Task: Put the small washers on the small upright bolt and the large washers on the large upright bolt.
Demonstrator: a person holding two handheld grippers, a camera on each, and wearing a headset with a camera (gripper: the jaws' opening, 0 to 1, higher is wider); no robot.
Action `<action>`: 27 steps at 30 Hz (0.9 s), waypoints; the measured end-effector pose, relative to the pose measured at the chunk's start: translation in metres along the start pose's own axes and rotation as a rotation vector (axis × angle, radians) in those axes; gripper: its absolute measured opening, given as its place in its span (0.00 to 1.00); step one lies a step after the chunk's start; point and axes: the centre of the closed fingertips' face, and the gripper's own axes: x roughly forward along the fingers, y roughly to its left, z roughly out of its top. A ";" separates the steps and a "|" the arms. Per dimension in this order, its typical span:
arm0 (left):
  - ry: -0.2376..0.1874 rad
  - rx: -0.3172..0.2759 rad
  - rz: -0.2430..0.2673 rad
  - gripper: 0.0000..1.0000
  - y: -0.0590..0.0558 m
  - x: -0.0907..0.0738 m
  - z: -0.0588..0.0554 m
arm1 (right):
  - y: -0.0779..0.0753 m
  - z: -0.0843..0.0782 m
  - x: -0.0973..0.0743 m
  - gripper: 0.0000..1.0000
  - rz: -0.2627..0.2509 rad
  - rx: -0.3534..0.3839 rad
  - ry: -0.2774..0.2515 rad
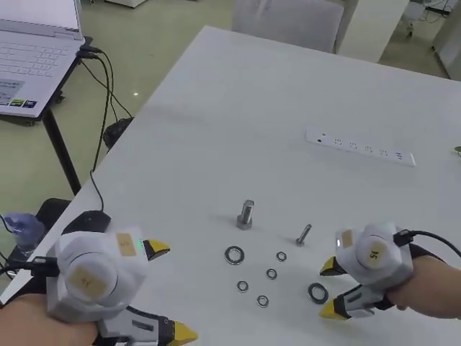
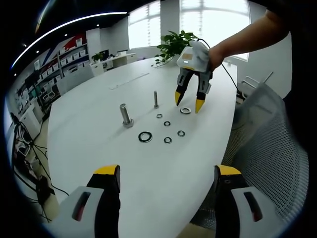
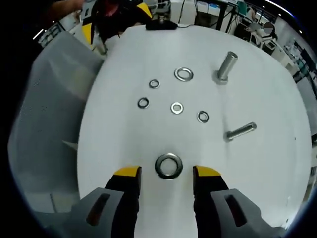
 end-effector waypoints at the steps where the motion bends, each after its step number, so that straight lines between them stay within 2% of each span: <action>1: 0.000 0.003 0.000 0.78 0.000 0.000 0.000 | 0.000 -0.001 0.001 0.43 0.001 -0.005 0.005; 6: 0.020 -0.009 -0.020 0.86 -0.005 0.002 -0.005 | 0.000 0.001 0.001 0.43 0.006 -0.006 0.006; 8: 0.011 0.003 -0.019 0.86 -0.005 0.002 -0.004 | 0.000 -0.001 0.002 0.43 0.006 -0.023 0.024; 16: 0.002 -0.011 -0.018 0.88 -0.006 0.001 -0.003 | 0.000 -0.002 0.004 0.39 0.015 -0.039 0.031; 18: 0.004 0.010 -0.013 0.88 -0.007 0.001 -0.002 | 0.001 -0.001 0.004 0.38 0.020 -0.057 0.037; 21: -0.003 -0.004 -0.014 0.90 -0.007 0.001 -0.001 | 0.002 -0.001 0.005 0.37 0.023 -0.064 0.052; 24: 0.002 0.009 -0.013 0.88 -0.008 0.001 -0.001 | 0.003 -0.001 0.004 0.29 0.021 -0.079 0.064; 27: 0.005 0.014 -0.013 0.87 -0.008 0.001 -0.001 | 0.004 -0.001 0.004 0.27 0.025 -0.096 0.075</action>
